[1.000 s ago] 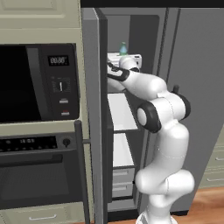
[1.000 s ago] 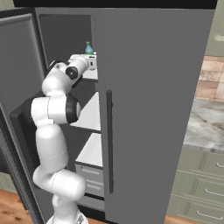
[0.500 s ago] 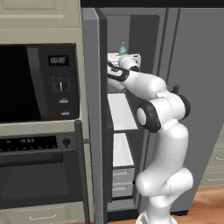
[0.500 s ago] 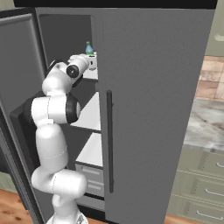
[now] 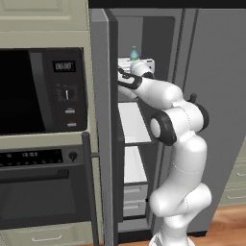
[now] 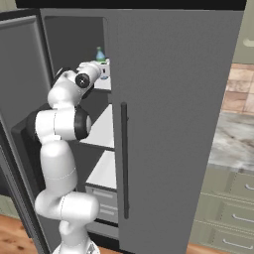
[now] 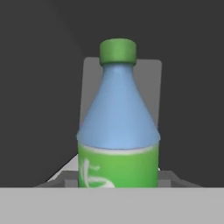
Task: Take the bottled waters from the counter and place them in the freezer to freeze. Close the freezer door after placing the bottles.
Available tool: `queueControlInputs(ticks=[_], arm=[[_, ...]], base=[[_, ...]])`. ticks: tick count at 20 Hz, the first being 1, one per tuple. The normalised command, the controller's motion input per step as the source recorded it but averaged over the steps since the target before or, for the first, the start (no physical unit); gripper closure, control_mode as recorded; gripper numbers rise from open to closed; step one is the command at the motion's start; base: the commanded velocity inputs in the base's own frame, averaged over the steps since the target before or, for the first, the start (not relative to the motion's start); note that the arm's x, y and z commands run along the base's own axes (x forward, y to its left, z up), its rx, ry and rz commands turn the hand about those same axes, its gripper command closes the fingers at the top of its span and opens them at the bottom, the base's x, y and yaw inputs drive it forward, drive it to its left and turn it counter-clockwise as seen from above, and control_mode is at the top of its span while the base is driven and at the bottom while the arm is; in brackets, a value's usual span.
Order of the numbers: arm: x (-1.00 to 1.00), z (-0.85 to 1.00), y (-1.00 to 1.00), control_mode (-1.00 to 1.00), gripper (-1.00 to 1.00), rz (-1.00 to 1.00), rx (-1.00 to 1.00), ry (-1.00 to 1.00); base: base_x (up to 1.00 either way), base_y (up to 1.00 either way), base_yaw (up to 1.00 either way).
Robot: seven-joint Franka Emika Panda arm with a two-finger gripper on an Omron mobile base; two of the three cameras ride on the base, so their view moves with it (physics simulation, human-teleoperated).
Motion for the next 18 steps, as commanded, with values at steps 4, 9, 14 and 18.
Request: queueControlInputs(ticks=[4,9,14,18], arm=[[0.0,0.0,0.0,-1.0,-1.0,0.0,0.0,0.0],[0.0,0.0,0.0,-1.0,-1.0,0.0,0.0,0.0],[0.0,0.03,0.0,-1.0,-1.0,0.0,0.0,0.0],[-0.37,0.1,0.0,-1.0,-1.0,0.0,0.01,0.0]], base=[[0.0,0.0,0.0],[0.0,0.0,0.0],[0.0,0.0,0.0],[0.0,0.0,0.0]])
